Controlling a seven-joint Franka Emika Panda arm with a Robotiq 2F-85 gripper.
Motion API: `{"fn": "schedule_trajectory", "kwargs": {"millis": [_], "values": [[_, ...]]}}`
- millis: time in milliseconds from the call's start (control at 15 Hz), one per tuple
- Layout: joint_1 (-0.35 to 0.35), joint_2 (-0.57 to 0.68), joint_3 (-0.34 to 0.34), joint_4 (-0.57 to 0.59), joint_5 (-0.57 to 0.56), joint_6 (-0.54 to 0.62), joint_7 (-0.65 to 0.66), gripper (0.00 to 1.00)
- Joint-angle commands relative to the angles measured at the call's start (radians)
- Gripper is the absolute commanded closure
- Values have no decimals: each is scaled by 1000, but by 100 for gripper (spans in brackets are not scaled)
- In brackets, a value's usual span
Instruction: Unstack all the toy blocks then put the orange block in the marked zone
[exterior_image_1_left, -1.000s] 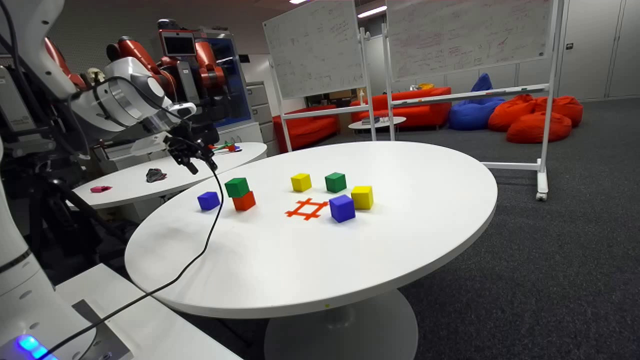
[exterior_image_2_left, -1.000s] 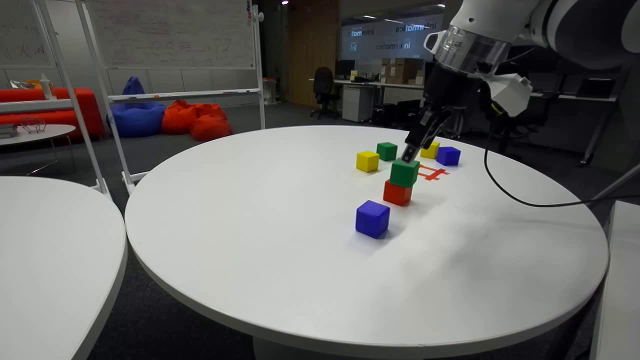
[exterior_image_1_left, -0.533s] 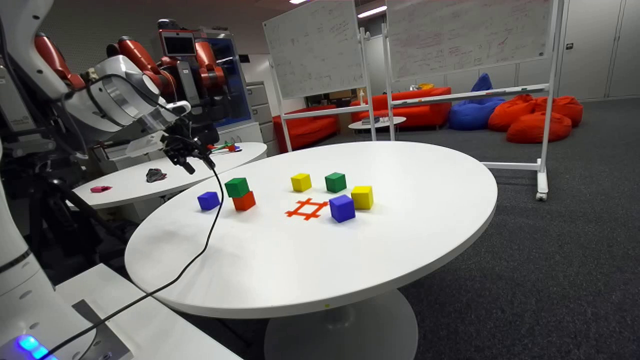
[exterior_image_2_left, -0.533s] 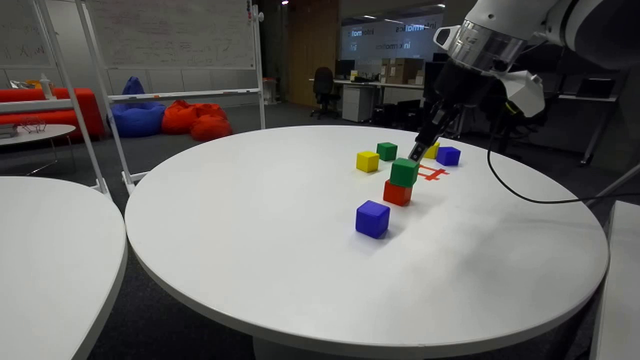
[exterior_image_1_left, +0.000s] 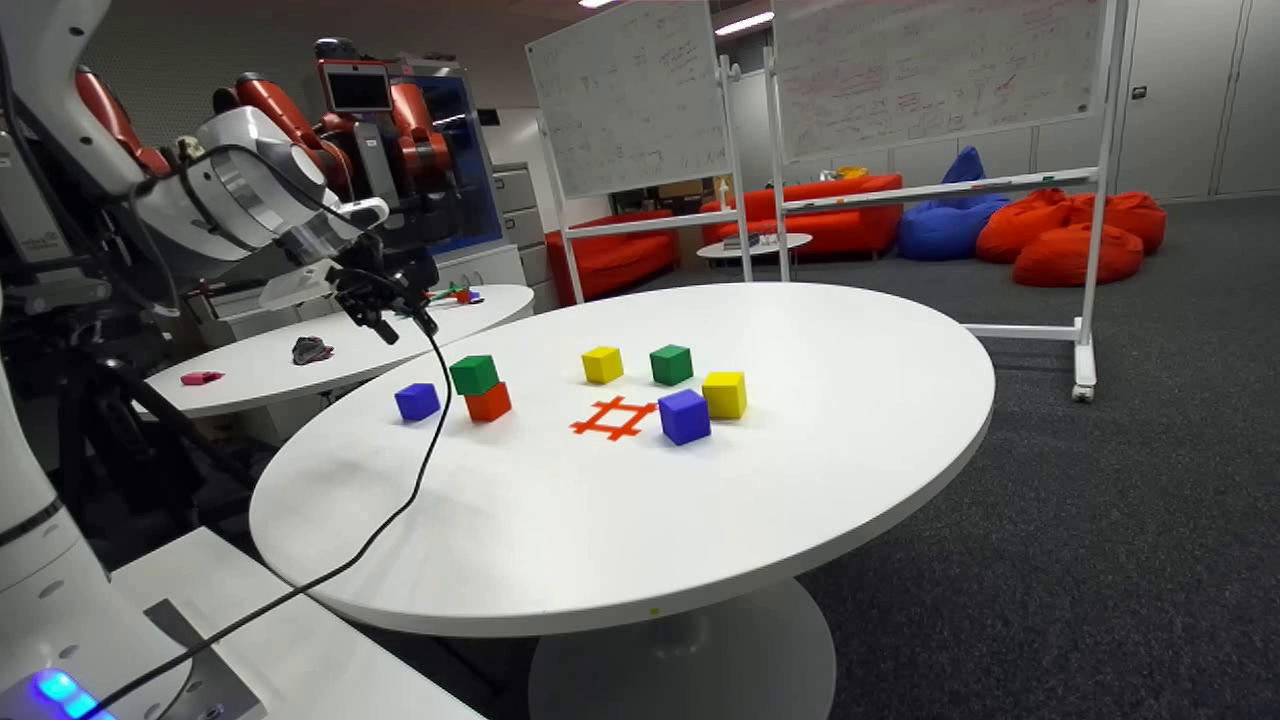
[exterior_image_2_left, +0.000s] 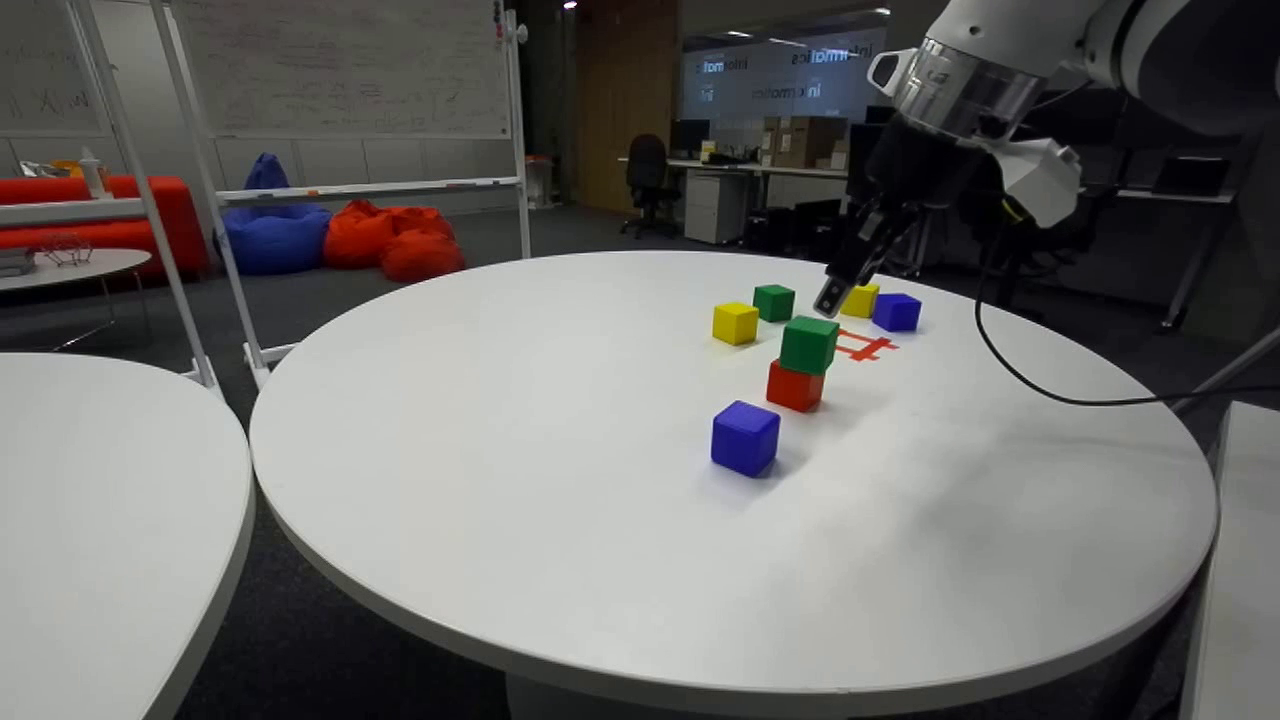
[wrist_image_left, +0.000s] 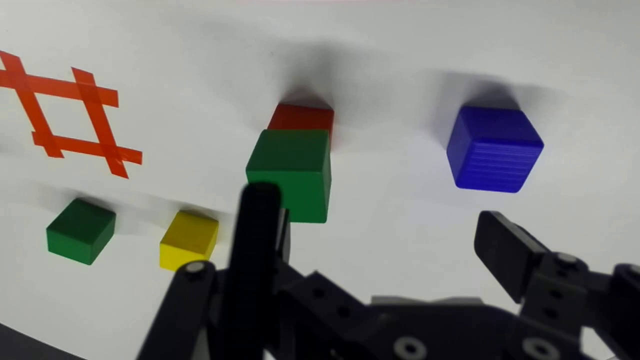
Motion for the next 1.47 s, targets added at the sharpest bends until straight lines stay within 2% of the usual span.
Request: {"fn": "schedule_trajectory", "kwargs": {"millis": [0, 600, 800, 1267, 1333, 1400], "values": [[-30, -47, -26, -32, -12, 21, 34, 0], [-66, -110, -61, -61, -30, 37, 57, 0], [-52, -96, -65, -53, 15, 12, 29, 0], [18, -61, -104, -57, 303, -54, -135, 0], [-83, -61, 8, -57, 389, -64, -194, 0], [-96, -65, 24, -53, 412, -79, -203, 0]]}}
